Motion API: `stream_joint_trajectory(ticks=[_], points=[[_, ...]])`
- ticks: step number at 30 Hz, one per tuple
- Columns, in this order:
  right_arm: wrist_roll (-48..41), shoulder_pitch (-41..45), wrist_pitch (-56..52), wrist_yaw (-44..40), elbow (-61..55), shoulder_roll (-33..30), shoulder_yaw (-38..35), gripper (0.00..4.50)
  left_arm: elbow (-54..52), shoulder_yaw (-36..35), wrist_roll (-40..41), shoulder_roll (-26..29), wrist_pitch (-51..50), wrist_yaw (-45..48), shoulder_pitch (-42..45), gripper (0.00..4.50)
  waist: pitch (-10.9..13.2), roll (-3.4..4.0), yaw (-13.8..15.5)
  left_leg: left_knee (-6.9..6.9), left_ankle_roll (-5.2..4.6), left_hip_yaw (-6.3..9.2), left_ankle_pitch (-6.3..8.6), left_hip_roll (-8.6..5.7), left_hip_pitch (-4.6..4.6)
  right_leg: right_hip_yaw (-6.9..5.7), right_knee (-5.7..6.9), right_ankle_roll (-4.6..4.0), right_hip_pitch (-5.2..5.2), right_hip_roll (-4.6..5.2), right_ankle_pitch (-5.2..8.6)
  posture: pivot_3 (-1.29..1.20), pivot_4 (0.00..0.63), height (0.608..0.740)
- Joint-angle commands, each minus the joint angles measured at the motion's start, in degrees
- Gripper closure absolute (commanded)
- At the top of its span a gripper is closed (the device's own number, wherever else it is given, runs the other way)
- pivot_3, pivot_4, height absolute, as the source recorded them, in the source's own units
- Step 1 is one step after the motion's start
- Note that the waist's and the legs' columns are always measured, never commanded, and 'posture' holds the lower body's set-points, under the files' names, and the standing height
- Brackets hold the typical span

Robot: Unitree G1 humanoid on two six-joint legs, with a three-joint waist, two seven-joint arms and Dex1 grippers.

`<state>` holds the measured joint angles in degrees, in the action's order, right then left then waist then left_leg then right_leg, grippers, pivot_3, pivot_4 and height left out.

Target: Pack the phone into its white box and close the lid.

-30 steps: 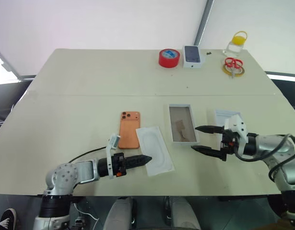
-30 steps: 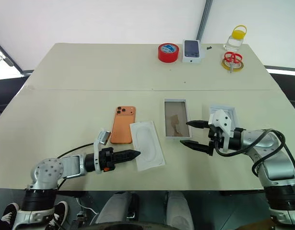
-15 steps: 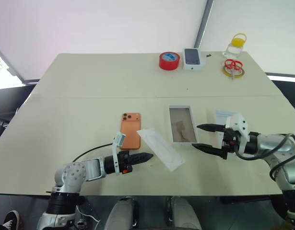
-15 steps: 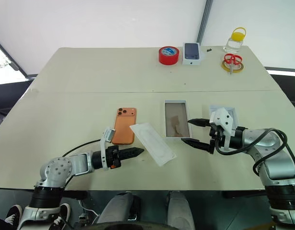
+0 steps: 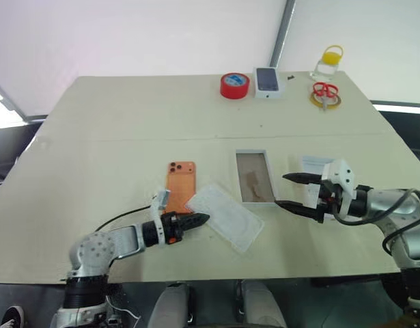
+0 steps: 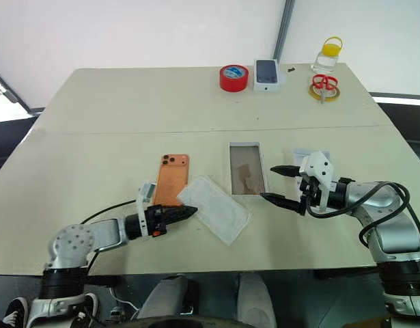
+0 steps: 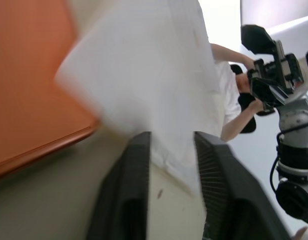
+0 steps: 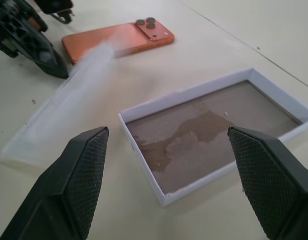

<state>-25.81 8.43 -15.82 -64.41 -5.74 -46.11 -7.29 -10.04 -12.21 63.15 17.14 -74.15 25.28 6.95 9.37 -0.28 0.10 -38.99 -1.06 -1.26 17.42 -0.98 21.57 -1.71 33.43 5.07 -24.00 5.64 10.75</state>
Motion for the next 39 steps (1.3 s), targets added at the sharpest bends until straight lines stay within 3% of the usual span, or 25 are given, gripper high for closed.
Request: stream_joint_trajectory(ticks=[1,2,16,25,28,30,34,39], points=[[-0.29,0.79,1.33,0.02,-0.68,0.38,-0.87,0.5,-2.33,-3.25,0.85,2.0,-0.83,-3.25,-1.95,1.06,0.01,-0.02,0.2,0.0,0.0,0.0,0.0,0.0,0.0,0.0,0.0,-0.02,-0.01,-0.01,0.0,0.0,0.15,0.74],[-0.22,0.85,1.43,0.01,-0.53,0.51,-0.75,0.5,-3.35,-3.16,-0.05,2.4,0.57,-3.44,-2.29,0.61,0.02,-0.02,0.25,0.0,0.0,-0.01,0.0,0.0,0.0,0.01,0.0,-0.02,-0.01,0.0,0.0,0.0,0.15,0.74],[0.64,3.11,1.86,-0.61,1.17,1.74,0.59,0.5,-5.02,-2.64,0.17,3.05,6.61,-5.27,0.5,0.61,0.11,-0.17,0.64,-0.03,0.02,-0.01,0.0,-0.01,0.2,0.0,0.0,-0.06,-0.2,0.02,-0.01,0.0,0.15,0.74],[3.56,-5.31,4.05,-1.84,-5.14,0.85,3.7,0.5,-7.45,-0.44,-0.15,4.44,8.72,-2.08,1.06,0.61,0.13,-0.21,0.69,-0.09,0.02,0.0,-0.01,-0.05,0.67,-0.01,-0.03,-0.11,-0.57,0.05,-0.05,0.0,0.15,0.74],[0.08,-8.23,0.61,-2.66,-7.73,0.61,2.8,1.36,-9.17,0.62,-0.07,6.87,9.35,1.33,-0.23,0.57,0.18,-0.23,0.54,-0.11,0.02,-0.02,-0.01,-0.06,0.68,0.0,-0.04,-0.11,-0.59,0.09,-0.05,0.0,0.15,0.74],[0.3,-9.85,0.33,-2.95,-8.78,-0.1,2.87,2.38,-10.38,0.18,0.52,8.41,10.7,4.52,-0.21,0.57,0.21,-0.28,0.63,-0.12,0.02,-0.02,-0.01,-0.07,0.68,0.0,-0.03,-0.12,-0.6,0.11,-0.06,0.0,0.15,0.74],[5.19,-10.18,3.71,-1.0,-7.3,0.88,5.49,4.46,-12.4,1.05,-7.82,12.38,23.18,14.35,-0.14,0.57,0.27,-0.37,0.65,-0.13,0.03,-0.01,0.0,-0.06,0.69,-0.04,-0.04,-0.12,-0.63,0.13,-0.06,0.0,0.15,0.74],[10.58,-7.97,6.36,2.29,-3.92,2.38,8.87,4.46,-5.3,2.51,-23.98,14.91,47.14,23.76,2.36,0.57,0.28,-0.37,0.68,-0.12,0.04,-0.04,0.0,-0.07,0.77,-0.06,-0.06,-0.14,-0.71,0.14,-0.07,0.0,0.15,0.74]])
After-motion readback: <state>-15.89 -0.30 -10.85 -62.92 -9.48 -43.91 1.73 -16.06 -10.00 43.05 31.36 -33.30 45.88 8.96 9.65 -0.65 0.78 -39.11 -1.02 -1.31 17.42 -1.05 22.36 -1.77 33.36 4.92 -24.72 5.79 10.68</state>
